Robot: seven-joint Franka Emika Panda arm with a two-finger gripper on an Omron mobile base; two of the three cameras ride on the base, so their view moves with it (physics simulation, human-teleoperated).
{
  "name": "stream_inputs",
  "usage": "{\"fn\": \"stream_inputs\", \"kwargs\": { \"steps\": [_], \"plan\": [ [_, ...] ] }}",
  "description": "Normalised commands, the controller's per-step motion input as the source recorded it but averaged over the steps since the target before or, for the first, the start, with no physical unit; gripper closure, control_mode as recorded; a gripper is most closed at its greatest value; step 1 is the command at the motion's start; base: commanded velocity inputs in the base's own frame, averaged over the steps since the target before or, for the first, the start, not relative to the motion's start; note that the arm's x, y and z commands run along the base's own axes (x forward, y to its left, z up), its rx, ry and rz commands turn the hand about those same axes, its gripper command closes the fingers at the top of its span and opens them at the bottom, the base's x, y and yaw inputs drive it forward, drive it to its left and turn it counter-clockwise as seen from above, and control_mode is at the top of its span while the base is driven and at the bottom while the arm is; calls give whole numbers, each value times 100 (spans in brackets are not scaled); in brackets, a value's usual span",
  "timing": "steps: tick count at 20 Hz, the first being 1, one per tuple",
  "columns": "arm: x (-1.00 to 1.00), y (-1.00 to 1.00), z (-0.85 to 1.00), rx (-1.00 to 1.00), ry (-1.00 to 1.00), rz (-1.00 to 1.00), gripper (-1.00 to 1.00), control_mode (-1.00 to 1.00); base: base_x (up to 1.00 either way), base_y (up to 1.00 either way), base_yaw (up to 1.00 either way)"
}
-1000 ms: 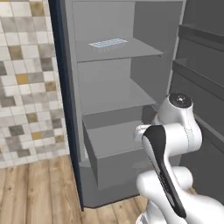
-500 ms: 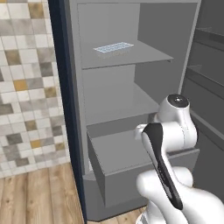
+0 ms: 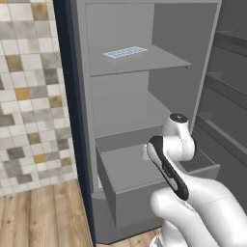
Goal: Place the carrot and potato inside the fridge drawer. Close the drawer after placing the vegetables.
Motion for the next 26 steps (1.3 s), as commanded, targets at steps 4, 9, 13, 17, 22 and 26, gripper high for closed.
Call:
{"fn": "stream_inputs", "kwargs": {
  "steps": [4, 9, 13, 17, 22, 26],
  "plan": [
    [29, 0, -69, 0, 15, 15, 100, -100, 0, 0, 0],
    [21, 0, -59, 0, 1, 13, 100, -100, 0, 0, 0],
    [29, 0, -59, 0, 0, 15, 100, -100, 0, 0, 0],
    [19, 0, -53, 0, 2, 15, 100, -100, 0, 0, 0],
    [16, 0, -47, 0, 6, 12, 100, -100, 0, 0, 0],
    [10, 0, -35, 0, 0, 8, 100, -100, 0, 0, 0]
  ]
}}
